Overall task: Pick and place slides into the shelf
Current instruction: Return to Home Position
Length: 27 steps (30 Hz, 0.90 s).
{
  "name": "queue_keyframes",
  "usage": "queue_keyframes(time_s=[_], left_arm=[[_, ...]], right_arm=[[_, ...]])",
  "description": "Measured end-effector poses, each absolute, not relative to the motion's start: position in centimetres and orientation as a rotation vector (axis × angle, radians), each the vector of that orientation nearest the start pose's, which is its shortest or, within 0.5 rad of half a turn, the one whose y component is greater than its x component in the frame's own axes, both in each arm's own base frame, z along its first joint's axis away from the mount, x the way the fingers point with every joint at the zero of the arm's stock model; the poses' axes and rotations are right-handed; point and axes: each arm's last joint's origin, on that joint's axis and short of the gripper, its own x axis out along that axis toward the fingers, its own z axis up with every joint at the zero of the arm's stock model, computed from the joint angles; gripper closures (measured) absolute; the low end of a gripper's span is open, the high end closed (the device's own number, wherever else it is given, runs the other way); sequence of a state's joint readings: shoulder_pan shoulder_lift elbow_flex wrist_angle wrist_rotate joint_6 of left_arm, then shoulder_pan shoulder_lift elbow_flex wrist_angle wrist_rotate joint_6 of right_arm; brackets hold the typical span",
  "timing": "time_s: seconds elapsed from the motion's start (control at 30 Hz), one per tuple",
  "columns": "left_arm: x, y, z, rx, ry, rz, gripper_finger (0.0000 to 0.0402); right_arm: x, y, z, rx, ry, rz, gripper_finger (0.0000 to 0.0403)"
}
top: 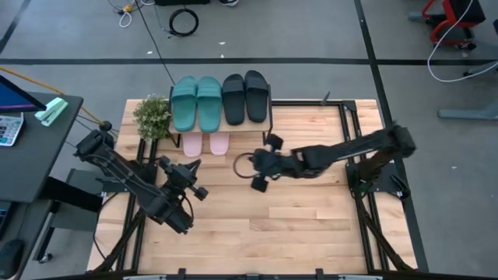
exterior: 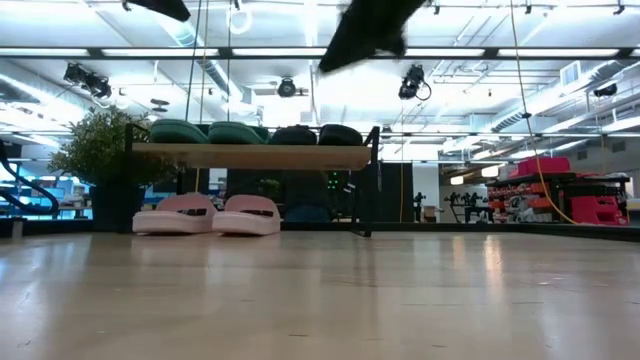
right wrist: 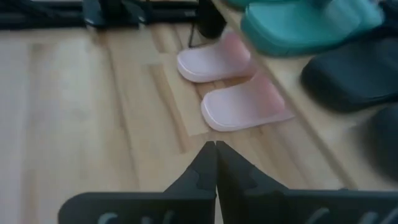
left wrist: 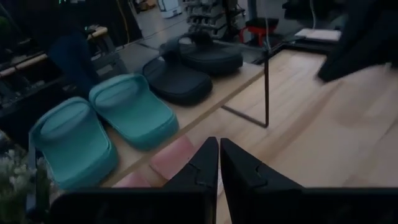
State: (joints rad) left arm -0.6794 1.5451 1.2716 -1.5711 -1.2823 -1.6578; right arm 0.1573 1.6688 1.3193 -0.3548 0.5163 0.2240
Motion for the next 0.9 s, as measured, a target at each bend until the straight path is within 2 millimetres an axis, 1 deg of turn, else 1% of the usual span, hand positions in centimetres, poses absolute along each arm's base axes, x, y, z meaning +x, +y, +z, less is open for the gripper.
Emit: queue_keyframes(time_s=[0.1,0.2,0.23,0.33,0.47,0.57,0.63,0.77,0.83,0.9], left_arm=[[20.1,-12.8,29.7,0.063,0.301,0.912,0.0383],[19.3,-12.3,31.5,0.114,0.221,0.882,0.039],[19.0,-12.1,32.2,0.153,0.218,0.873,0.0391],[17.9,-11.3,35.0,0.229,0.24,0.845,0.0393],[16.6,-10.3,38.3,0.253,0.264,0.816,0.0386],[15.6,-9.6,40.4,0.28,0.307,0.773,0.0376],[15.0,-9.2,41.4,0.304,0.346,0.742,0.0371],[14.1,-8.4,43.2,0.319,0.352,0.718,0.0367],[13.8,-8.1,43.8,0.287,0.337,0.717,0.0366],[13.4,-7.7,44.3,0.212,0.31,0.724,0.0365]], right_arm=[[33.9,5.2,30.7,-0.032,0.603,-0.379,0.0398],[31.2,5.7,33.2,-0.058,0.59,-0.34,0.0398],[30.3,5.8,34.0,-0.061,0.581,-0.331,0.0398],[27.4,5.9,36.3,-0.054,0.546,-0.301,0.0398],[23.5,5.3,38.8,-0.037,0.498,-0.277,0.0397],[20.5,4.8,40.3,-0.023,0.463,-0.259,0.0396],[18.7,4.4,41.1,-0.011,0.431,-0.246,0.0396],[15.5,3.4,42.4,0.016,0.373,-0.24,0.0396],[14.1,2.9,42.7,0.02,0.361,-0.242,0.0396],[12.9,2.6,42.9,0.025,0.356,-0.242,0.0396]])
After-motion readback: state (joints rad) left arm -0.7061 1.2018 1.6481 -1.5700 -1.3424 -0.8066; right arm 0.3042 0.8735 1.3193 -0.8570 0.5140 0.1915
